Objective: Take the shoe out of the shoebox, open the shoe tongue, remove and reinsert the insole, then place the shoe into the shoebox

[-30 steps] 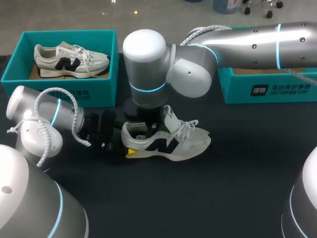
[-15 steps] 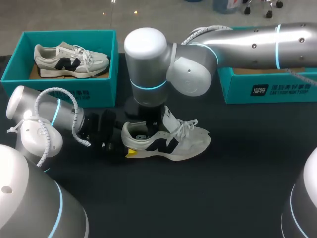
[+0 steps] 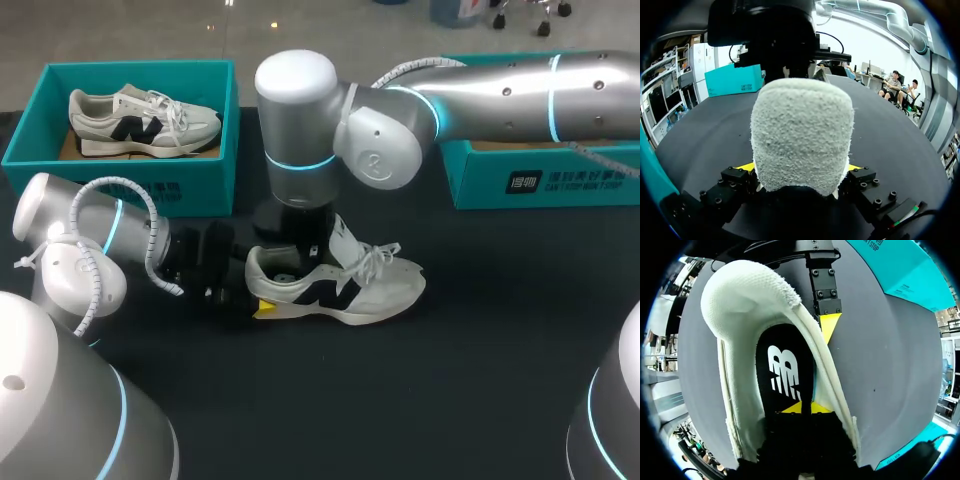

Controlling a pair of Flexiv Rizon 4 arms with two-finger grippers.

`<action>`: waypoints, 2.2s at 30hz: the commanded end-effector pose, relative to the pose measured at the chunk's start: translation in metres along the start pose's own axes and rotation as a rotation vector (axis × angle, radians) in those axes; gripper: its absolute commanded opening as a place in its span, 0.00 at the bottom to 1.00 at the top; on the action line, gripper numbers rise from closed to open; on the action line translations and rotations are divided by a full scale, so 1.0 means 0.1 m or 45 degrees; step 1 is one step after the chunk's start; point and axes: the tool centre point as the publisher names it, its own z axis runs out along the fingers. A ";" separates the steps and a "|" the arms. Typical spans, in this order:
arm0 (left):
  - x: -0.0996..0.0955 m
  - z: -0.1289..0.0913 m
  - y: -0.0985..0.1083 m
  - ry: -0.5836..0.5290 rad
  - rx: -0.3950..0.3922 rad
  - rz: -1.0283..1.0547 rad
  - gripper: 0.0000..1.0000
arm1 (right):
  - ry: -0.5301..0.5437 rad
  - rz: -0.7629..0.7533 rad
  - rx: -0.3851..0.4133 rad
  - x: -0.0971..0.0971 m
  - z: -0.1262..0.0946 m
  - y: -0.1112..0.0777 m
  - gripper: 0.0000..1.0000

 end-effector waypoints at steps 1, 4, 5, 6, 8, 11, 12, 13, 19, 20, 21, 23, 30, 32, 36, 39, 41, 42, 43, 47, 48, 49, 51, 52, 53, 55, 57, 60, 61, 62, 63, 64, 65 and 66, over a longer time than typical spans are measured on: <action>0.01 0.01 0.02 -0.003 0.000 0.001 0.00 | 0.004 0.013 0.007 0.04 0.08 0.02 0.00; 0.01 0.01 0.02 -0.003 0.000 0.001 0.00 | 0.028 0.030 -0.038 0.04 0.03 -0.01 0.00; 0.01 0.01 0.02 -0.003 0.000 0.001 0.00 | 0.039 0.034 -0.047 0.04 0.01 -0.02 0.00; 0.01 0.01 0.02 -0.003 0.000 0.001 0.00 | 0.046 0.037 -0.065 0.04 -0.01 -0.03 0.00; 0.01 0.01 0.02 -0.003 0.000 0.001 0.00 | 0.055 0.045 -0.094 0.03 -0.07 -0.04 0.00; 0.01 0.01 0.02 -0.003 0.000 0.001 0.00 | 0.045 0.042 -0.116 0.03 -0.20 -0.06 0.00; 0.01 0.01 0.02 -0.003 0.000 0.001 0.00 | 0.029 0.034 -0.117 0.03 -0.24 -0.07 0.00; 0.01 0.01 0.02 -0.003 0.000 0.001 0.00 | 0.019 0.029 -0.128 0.03 -0.29 -0.07 0.00; 0.01 0.01 0.02 -0.003 0.000 0.001 0.00 | -0.042 0.025 -0.134 0.02 -0.49 -0.15 0.00; 0.01 0.01 0.02 -0.003 0.000 0.001 0.00 | -0.047 0.028 -0.134 0.01 -0.49 -0.16 0.00; 0.01 0.01 0.02 -0.003 0.000 0.001 0.00 | -0.051 0.033 -0.136 0.01 -0.50 -0.18 0.00; 0.01 0.01 0.02 -0.003 0.000 0.001 0.00 | -0.054 0.040 -0.136 -0.01 -0.50 -0.20 0.00; 0.01 0.01 0.02 -0.003 0.000 0.001 0.00 | -0.054 0.078 -0.164 -0.03 -0.51 -0.27 0.00; 0.01 0.01 0.02 -0.003 0.000 0.001 0.00 | -0.055 0.067 -0.180 -0.02 -0.51 -0.24 0.00; 0.01 0.01 0.02 -0.003 0.000 0.001 0.00 | -0.059 0.071 -0.199 -0.02 -0.52 -0.21 0.00; 0.01 0.01 0.02 -0.003 0.000 0.001 0.00 | -0.053 0.059 -0.248 -0.01 -0.55 -0.18 0.00; 0.01 0.01 0.02 -0.003 0.000 0.001 0.00 | -0.044 0.040 -0.293 0.00 -0.57 -0.13 0.00; 0.01 0.01 0.02 -0.003 0.000 0.001 0.00 | -0.040 0.031 -0.314 0.00 -0.58 -0.10 0.00; 0.01 0.01 0.02 -0.003 0.000 0.001 0.00 | -0.035 0.020 -0.323 0.00 -0.58 -0.07 0.00; 0.01 0.01 0.02 -0.003 0.000 0.001 0.00 | -0.010 -0.030 -0.345 0.02 -0.54 0.07 0.00; 0.01 0.01 0.02 -0.003 0.000 0.001 0.00 | -0.002 -0.042 -0.352 0.03 -0.53 0.11 0.00; 0.01 0.01 0.02 -0.003 0.000 0.001 0.00 | 0.013 -0.051 -0.369 0.04 -0.52 0.13 0.00; 0.01 0.01 0.02 -0.003 0.000 0.001 0.00 | 0.040 -0.054 -0.431 0.05 -0.50 0.16 0.00; 0.01 0.01 0.02 -0.003 0.000 0.001 0.00 | 0.057 -0.048 -0.475 0.05 -0.49 0.16 0.00; 0.01 0.01 0.02 -0.003 0.000 0.001 0.00 | 0.074 -0.048 -0.511 0.05 -0.49 0.17 0.00; 0.01 0.01 0.02 -0.003 0.000 0.001 0.00 | 0.098 -0.058 -0.533 0.04 -0.47 0.19 0.00; 0.01 0.01 0.02 -0.003 0.000 0.001 0.00 | 0.100 -0.053 -0.527 0.04 -0.45 0.19 0.00; 0.01 0.01 0.02 -0.003 0.000 0.001 0.00 | 0.125 -0.067 -0.544 0.04 -0.44 0.17 0.05; 0.01 0.01 0.02 -0.003 0.000 0.001 0.00 | 0.130 -0.066 -0.545 0.04 -0.43 0.15 0.16; 0.01 0.01 0.02 -0.003 0.000 0.001 0.00 | 0.135 -0.065 -0.547 0.04 -0.43 0.14 0.19; 0.01 0.01 0.02 -0.003 0.000 0.001 0.00 | 0.148 -0.062 -0.559 0.04 -0.41 0.12 0.21; 0.01 0.01 0.02 -0.003 0.000 0.001 0.00 | 0.160 -0.059 -0.570 0.04 -0.40 0.10 0.24; 0.01 0.01 0.02 -0.003 0.000 0.001 0.00 | 0.167 -0.058 -0.573 0.03 -0.39 0.09 0.25; 0.01 0.01 0.02 -0.003 0.000 0.001 0.00 | 0.177 -0.059 -0.580 0.02 -0.38 0.08 0.25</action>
